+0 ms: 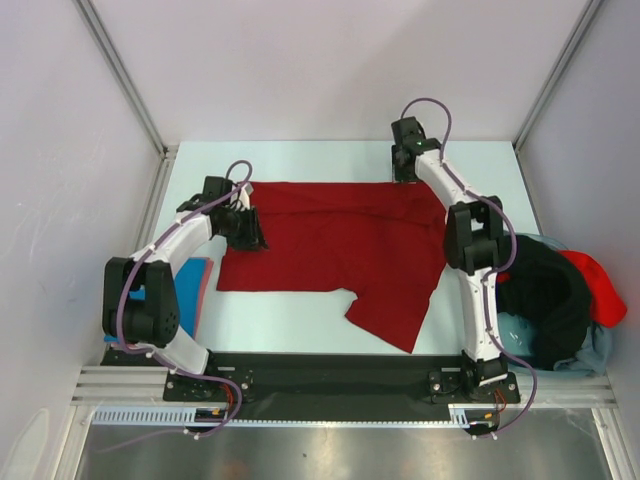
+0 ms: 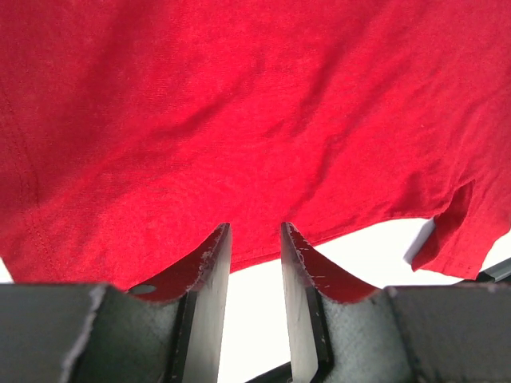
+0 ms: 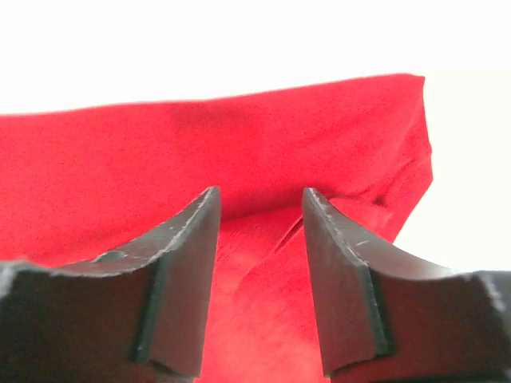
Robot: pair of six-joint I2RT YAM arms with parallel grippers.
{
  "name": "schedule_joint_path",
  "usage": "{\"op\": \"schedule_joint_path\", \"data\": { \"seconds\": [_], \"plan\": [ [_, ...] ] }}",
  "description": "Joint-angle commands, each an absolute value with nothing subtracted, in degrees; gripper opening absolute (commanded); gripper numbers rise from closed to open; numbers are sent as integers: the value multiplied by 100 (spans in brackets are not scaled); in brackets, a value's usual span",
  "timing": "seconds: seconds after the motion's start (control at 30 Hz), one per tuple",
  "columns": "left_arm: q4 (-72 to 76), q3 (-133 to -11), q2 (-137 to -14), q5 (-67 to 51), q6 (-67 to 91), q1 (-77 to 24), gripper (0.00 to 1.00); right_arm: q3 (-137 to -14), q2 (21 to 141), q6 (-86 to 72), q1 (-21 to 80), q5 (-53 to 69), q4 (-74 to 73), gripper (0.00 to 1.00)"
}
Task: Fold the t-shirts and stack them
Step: Fold the tshirt
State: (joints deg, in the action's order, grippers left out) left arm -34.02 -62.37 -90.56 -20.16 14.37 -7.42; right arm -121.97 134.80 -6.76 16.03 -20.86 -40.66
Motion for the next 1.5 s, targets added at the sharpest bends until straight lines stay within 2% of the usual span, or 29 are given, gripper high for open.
{"op": "schedule_joint_path", "data": {
  "seconds": [0.0,0.1,0.13,0.23,0.37,0.5,0.9,1.13,1.47],
  "plan": [
    [-3393,-6442,-9105,-2180,1248,-712,36,-12026,12606,-1071,1652,-997,-4500,52],
    [-3384,-6442,-9140,-2241,1266,-677,36,-10411,11572,-1484,1495,92,-3476,59],
    [-3366,-6442,-9158,-2259,1283,-668,36,-9667,11358,-1625,1407,332,-3228,66],
    [-3357,-6434,-9228,-2346,1309,-642,35,-8555,10786,-2205,977,1492,-2079,72],
    [-3340,-6434,-9246,-2408,1327,-633,35,-7631,10837,-2549,476,2468,-1320,73],
    [-3322,-6416,-9255,-2452,1318,-624,35,-7515,11030,-2540,361,2969,-783,71],
    [-3313,-6407,-9150,-2417,1310,-580,36,-7594,11768,-3006,193,3234,-220,60],
    [-3313,-6416,-9158,-2443,1318,-554,36,-7567,11882,-3190,193,3383,-62,55],
    [-3313,-6407,-9176,-2443,1327,-545,36,-7075,11830,-3972,263,3761,1142,47]
  ]
}}
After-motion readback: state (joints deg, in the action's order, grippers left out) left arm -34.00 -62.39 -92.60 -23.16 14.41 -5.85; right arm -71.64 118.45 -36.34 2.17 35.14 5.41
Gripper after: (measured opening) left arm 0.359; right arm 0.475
